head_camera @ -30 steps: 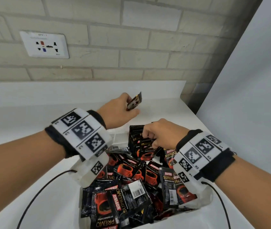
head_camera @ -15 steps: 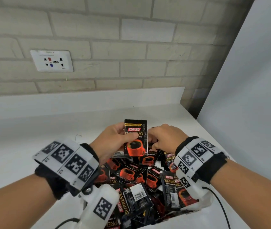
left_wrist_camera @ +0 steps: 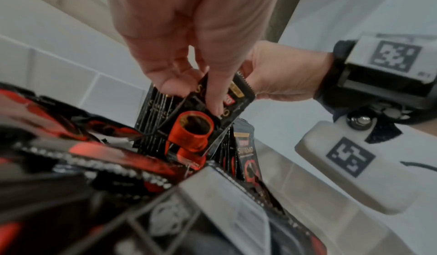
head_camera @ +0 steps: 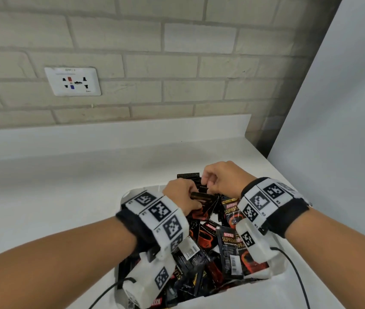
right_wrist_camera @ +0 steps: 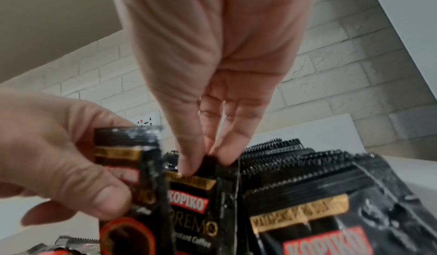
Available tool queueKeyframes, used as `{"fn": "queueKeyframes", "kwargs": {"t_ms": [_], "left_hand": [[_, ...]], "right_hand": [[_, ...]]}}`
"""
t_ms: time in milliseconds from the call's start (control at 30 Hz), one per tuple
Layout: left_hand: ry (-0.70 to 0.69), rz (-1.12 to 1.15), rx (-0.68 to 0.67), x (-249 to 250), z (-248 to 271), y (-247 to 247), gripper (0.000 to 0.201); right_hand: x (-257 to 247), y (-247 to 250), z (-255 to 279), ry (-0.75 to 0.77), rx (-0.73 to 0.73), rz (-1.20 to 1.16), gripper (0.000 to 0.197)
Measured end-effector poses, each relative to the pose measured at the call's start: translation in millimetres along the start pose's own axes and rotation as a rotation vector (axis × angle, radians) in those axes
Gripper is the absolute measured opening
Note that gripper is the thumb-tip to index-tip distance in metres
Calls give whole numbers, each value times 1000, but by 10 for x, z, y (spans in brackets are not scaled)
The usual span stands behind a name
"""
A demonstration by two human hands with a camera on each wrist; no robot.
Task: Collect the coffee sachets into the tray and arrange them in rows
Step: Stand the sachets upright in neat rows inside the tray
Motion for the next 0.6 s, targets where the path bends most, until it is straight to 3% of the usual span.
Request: {"fn": "queueKeyframes", "kwargs": {"t_ms": [167,333,433,600], "left_hand": [[69,18,54,-39,-56,-92,38],[226,63,157,-117,-48,-115,50],[239,39,232,-136,-37,-133,59],[260,5,307,-175,-44,-185,65]], "right_hand": [[19,-36,8,14,68,-54,14],[26,-86,-7,0,87,-181,15],[25,-56,2,-22,86,-240,16],[97,141,110,-128,285,-399,16]]}}
Point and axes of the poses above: each hand's wrist, its own z-axis away from the middle knuckle, its own y-axis out of the back of the hand, x = y × z, the point moved 4 cm from there along -z, towards the middle knuckle, and after that the axes turned 15 degrees about x, right-handed, at the moved point
